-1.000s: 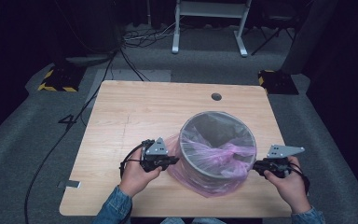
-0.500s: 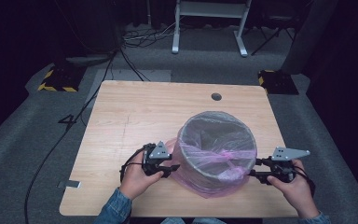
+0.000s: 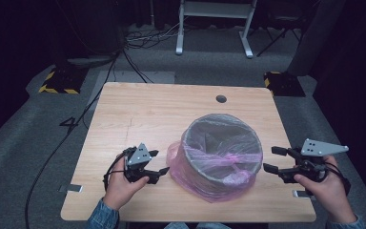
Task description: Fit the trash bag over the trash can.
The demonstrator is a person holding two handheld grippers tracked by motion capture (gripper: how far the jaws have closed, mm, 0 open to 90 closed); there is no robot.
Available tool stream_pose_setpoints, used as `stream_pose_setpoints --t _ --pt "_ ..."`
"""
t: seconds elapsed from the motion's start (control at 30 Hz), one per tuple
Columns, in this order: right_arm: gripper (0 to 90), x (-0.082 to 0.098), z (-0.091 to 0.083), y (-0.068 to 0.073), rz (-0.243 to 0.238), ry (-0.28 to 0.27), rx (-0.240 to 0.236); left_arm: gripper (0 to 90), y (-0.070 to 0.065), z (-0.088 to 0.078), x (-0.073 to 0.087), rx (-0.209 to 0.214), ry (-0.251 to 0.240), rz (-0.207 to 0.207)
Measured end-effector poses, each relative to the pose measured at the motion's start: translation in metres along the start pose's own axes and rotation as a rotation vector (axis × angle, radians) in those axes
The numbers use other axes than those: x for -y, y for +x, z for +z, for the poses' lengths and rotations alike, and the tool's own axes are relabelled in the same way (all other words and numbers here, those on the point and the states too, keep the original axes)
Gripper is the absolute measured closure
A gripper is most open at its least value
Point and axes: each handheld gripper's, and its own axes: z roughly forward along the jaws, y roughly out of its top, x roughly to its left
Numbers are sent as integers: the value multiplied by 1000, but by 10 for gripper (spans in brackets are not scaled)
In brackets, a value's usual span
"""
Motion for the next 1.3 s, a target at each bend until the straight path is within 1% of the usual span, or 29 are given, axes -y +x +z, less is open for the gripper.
stream_pose_setpoints --t 0.03,0.1,0.2,0.23,0.33,0.37,0.53,0.67,0.87,1.0,1.07,1.1,1.13,1.3 --pt "258 -5 -1 1 -1 -12 7 272 2 -1 3 -14 7 -7" --pt "258 -16 -4 1 5 -27 8 271 4 -1 7 -42 20 -16" --pt "242 -30 -6 0 11 -55 33 271 8 -2 13 -82 46 -21" --pt "245 -34 -6 -1 16 -62 38 271 8 -3 15 -89 49 -31" --pt "280 -46 -5 -3 18 -71 36 270 11 -4 20 -115 66 -34" --pt "289 -49 -3 -4 22 -71 42 270 11 -4 22 -123 71 -39" --pt "327 -64 3 -6 15 -72 56 266 16 -4 29 -152 87 -53" --pt "340 -76 8 -6 8 -77 62 261 20 -2 34 -157 95 -69" --pt "337 -96 21 3 -43 -69 41 258 25 -2 39 -158 98 -82" --pt "309 -107 35 10 -71 -64 23 255 27 -4 43 -161 98 -93" --pt "302 -112 43 13 -77 -60 13 253 29 -4 46 -164 103 -93" --pt "298 -114 47 14 -80 -59 6 251 29 -4 47 -163 103 -102" --pt "292 -115 51 15 -81 -56 -2 250 30 -4 47 -164 105 -99" --pt "266 -124 70 23 -107 -43 -30 244 32 -3 51 -165 112 -110"
